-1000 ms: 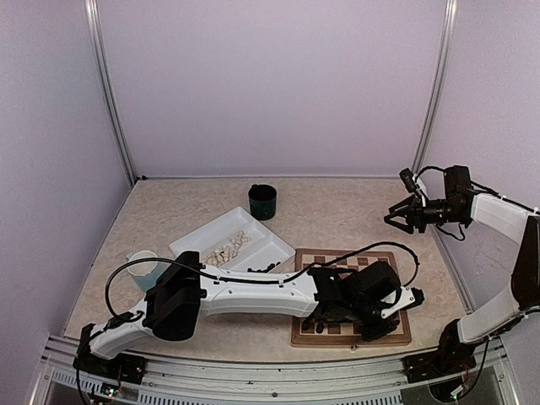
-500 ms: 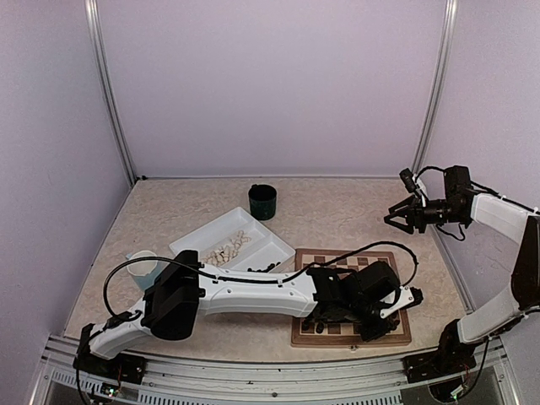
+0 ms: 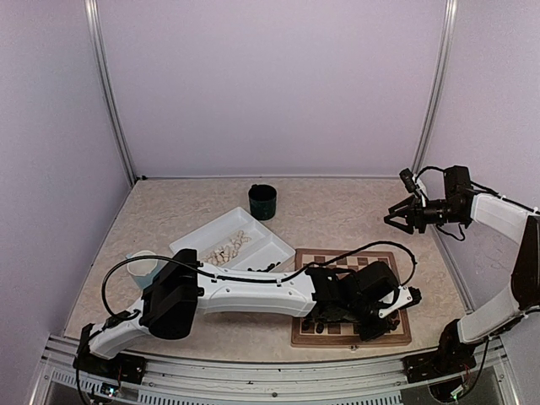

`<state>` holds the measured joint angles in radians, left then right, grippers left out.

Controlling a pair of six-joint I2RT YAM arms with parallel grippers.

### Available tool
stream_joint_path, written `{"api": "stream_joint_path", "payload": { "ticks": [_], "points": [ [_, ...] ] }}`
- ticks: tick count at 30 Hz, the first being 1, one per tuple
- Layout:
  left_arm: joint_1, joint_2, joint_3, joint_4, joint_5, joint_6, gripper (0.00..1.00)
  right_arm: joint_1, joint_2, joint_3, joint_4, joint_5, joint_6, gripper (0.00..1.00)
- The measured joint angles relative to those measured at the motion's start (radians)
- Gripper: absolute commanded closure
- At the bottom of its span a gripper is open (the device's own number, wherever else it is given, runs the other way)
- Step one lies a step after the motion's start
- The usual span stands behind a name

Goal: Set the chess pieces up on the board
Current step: Place the knight at b8, then pick up the chess pile from the storage box.

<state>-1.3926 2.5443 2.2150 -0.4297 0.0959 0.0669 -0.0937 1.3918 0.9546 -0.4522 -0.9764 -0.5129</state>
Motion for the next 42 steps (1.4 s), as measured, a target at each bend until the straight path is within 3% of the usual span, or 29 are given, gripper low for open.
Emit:
{"api": "stream_joint_path", "payload": {
  "ticks": [13,20,27,34,42],
  "points": [
    [0.0,-0.013,-0.011,0.019,0.001,-0.005,0.66,0.0,0.001,0.0,-0.003,-0.006,-0.003,0.44],
    [0.001,-0.131,-0.08,0.034,-0.016,-0.005,0.64,0.0,0.001,0.0,-0.007,-0.009,-0.003,0.44],
    [0.036,-0.387,-0.337,0.042,-0.085,-0.01,0.63,0.0,0.001,0.0,-0.01,-0.011,-0.01,0.44],
    [0.179,-0.576,-0.643,0.003,-0.191,-0.086,0.64,0.0,0.001,0.0,-0.012,-0.012,-0.023,0.46],
    [0.366,-0.682,-0.775,-0.135,-0.345,-0.217,0.64,0.0,0.003,0.065,-0.084,-0.011,-0.075,0.48]
  ]
}}
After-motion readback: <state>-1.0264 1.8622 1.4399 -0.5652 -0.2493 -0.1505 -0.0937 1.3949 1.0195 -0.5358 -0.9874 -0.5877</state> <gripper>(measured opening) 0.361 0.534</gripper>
